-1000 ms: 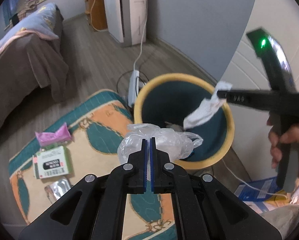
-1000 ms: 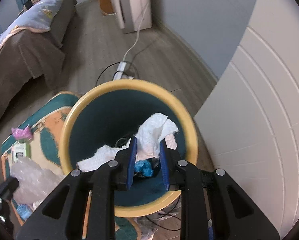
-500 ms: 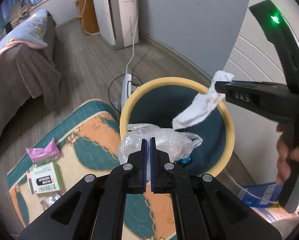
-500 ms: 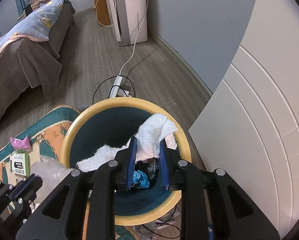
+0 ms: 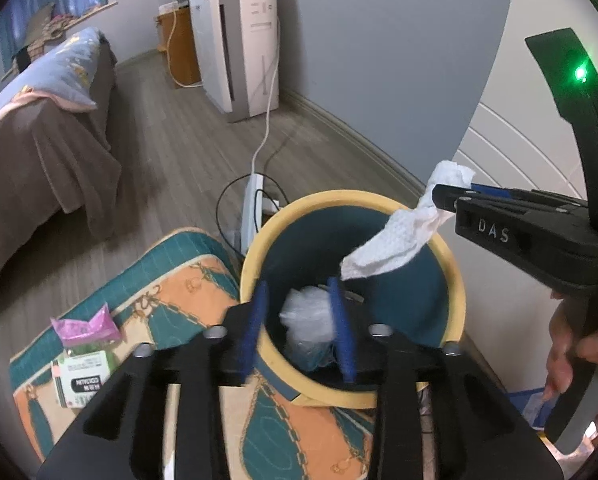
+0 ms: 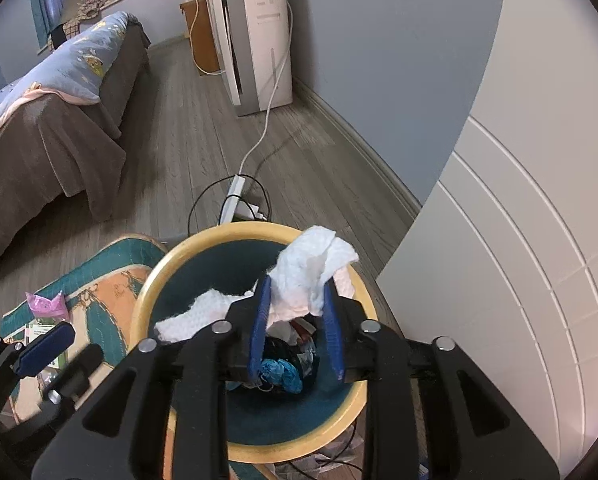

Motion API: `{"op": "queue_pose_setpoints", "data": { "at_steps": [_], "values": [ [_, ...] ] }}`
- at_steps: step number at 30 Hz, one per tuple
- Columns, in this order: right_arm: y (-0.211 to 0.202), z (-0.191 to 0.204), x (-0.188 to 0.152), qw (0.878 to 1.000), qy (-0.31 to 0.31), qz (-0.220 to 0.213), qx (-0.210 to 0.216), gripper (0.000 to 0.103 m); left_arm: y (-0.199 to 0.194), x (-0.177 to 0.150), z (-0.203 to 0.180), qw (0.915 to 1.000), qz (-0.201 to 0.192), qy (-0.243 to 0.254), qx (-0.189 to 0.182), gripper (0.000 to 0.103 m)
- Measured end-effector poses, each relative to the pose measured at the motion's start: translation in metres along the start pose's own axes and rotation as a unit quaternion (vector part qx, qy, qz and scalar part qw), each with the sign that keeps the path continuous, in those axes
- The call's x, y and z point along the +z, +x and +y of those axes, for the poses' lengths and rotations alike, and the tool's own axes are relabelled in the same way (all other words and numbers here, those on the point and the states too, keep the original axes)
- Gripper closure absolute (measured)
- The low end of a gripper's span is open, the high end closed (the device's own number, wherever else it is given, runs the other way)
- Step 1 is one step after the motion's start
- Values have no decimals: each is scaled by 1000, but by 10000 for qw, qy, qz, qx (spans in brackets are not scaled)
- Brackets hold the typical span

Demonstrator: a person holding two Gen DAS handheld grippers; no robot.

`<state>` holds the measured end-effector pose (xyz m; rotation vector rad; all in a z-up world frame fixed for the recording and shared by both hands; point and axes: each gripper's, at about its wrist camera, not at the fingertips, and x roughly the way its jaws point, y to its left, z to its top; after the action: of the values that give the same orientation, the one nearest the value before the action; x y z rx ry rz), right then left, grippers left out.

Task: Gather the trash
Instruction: 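Carry the tissue and plastic bag over the bin and open both tools, then move both tools back over the cushion toward the remaining trash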

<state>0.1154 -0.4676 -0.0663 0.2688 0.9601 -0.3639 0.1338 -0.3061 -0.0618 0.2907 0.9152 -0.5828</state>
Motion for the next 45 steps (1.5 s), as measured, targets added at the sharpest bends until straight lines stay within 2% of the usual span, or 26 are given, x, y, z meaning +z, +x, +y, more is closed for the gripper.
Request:
{"op": "queue_pose_setpoints", "data": {
  "at_steps": [1,3,7,9,11,12,15,21,25,32,38,45],
  "values": [
    [0,1,0,10000,-18,2,24,70,-1,-1,2,10000,-34,-16,26,49],
    [0,4,0,10000,-53,25,65,58,-4,-4,5,9999,-102,-46,98,38],
    [1,11,0,9998,-122,100,152,45,-8,-11,18,9995,-142,-227,176,25],
    [1,13,0,9997,-142,98,166,33,-12,-14,26,9991,-161,-320,239,22],
    [-1,17,0,9996,-178,69,186,26,-16,-19,35,9986,-175,-396,305,20],
    [-2,19,0,9996,-205,56,201,19,-17,-22,39,9983,-174,-422,350,18],
    [-5,23,0,9993,-192,49,302,9,-23,-31,53,9973,-146,-559,461,17],
    [-20,46,-1,9986,-387,-13,356,6,-43,-49,84,9944,-96,-799,679,16],
    [-36,70,-3,9975,-549,-88,438,6,-71,-62,101,9926,-202,-902,783,15],
    [-61,119,-18,9934,-893,-105,717,6,-122,-94,135,9879,-264,-956,1194,14],
    [-80,164,-45,9893,-1075,8,984,6,-169,-122,168,9807,-401,-1297,1407,13],
    [-88,213,-88,9813,-1630,161,1010,6,-190,-172,194,9751,-341,-1440,1651,12]
  ]
}}
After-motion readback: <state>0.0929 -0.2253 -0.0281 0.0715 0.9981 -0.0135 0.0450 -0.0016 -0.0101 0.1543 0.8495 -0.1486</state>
